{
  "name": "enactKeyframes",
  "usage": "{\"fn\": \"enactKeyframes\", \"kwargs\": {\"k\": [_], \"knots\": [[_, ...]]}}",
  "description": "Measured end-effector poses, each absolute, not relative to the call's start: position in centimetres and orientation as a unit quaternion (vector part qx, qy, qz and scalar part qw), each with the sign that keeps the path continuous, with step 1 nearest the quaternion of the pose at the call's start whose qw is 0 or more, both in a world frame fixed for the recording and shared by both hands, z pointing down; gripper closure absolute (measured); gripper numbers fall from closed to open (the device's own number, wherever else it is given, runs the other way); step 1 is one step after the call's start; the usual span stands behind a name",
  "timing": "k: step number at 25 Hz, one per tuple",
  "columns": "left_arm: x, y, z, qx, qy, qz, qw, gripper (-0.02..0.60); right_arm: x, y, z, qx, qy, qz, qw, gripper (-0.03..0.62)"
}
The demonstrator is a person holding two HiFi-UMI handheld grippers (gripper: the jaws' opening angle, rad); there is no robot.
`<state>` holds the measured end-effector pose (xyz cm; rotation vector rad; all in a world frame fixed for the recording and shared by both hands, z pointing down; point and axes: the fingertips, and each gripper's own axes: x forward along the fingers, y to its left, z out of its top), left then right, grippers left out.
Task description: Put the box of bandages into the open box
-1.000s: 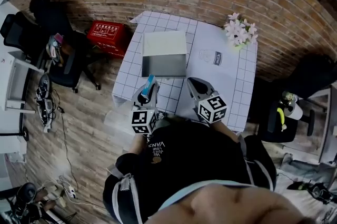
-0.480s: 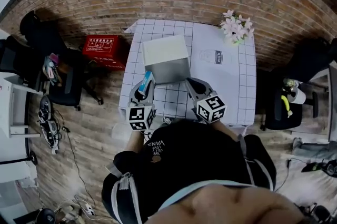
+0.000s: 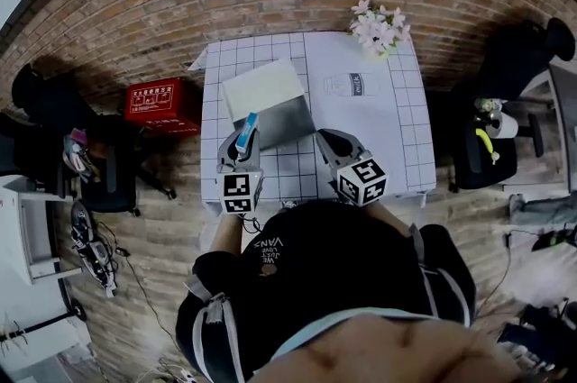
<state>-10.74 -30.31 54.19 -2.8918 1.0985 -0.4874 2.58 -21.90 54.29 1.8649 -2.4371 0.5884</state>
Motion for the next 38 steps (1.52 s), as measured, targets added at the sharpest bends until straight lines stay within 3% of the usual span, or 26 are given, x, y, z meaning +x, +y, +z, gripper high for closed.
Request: {"fn": "enactKeyframes", "kwargs": {"k": [38], "knots": [[-4.9, -32.7, 66.3, -0.878, 0.240, -0.404, 0.087, 0.500, 8.6, -17.6, 56.3, 0.671, -0.709, 0.215, 0.020, 0.591]]}}
